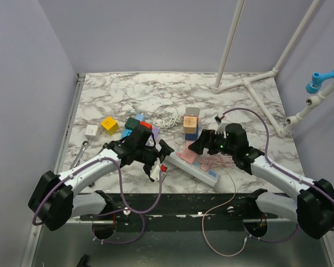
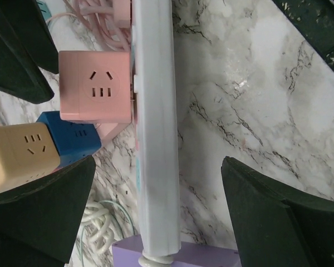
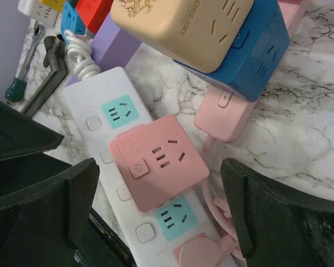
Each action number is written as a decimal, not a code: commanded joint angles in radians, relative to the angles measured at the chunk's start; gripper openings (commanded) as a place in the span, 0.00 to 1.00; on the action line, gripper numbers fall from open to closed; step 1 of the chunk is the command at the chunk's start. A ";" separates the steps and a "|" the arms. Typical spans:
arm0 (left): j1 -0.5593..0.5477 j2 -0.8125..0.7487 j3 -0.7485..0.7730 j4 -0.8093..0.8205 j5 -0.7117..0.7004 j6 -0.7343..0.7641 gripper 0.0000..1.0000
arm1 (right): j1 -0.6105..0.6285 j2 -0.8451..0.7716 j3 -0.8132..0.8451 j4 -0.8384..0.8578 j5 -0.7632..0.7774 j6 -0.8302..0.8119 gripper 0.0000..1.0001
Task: Pull the plug off the socket
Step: Remove the plug from the socket.
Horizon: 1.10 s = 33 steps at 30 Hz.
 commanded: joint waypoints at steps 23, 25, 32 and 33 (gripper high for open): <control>-0.090 0.320 -0.217 0.863 -0.316 0.018 0.72 | 0.082 0.195 -0.081 0.271 -0.015 0.048 1.00; -0.092 0.333 -0.219 0.897 -0.333 0.010 0.55 | 0.085 0.188 -0.101 0.290 -0.016 0.061 0.99; -0.113 0.338 -0.240 0.983 -0.362 -0.015 0.09 | 0.086 0.158 -0.129 0.344 -0.021 0.087 0.78; -0.114 0.335 -0.241 0.983 -0.366 -0.019 0.07 | 0.086 0.155 -0.129 0.348 -0.021 0.087 0.73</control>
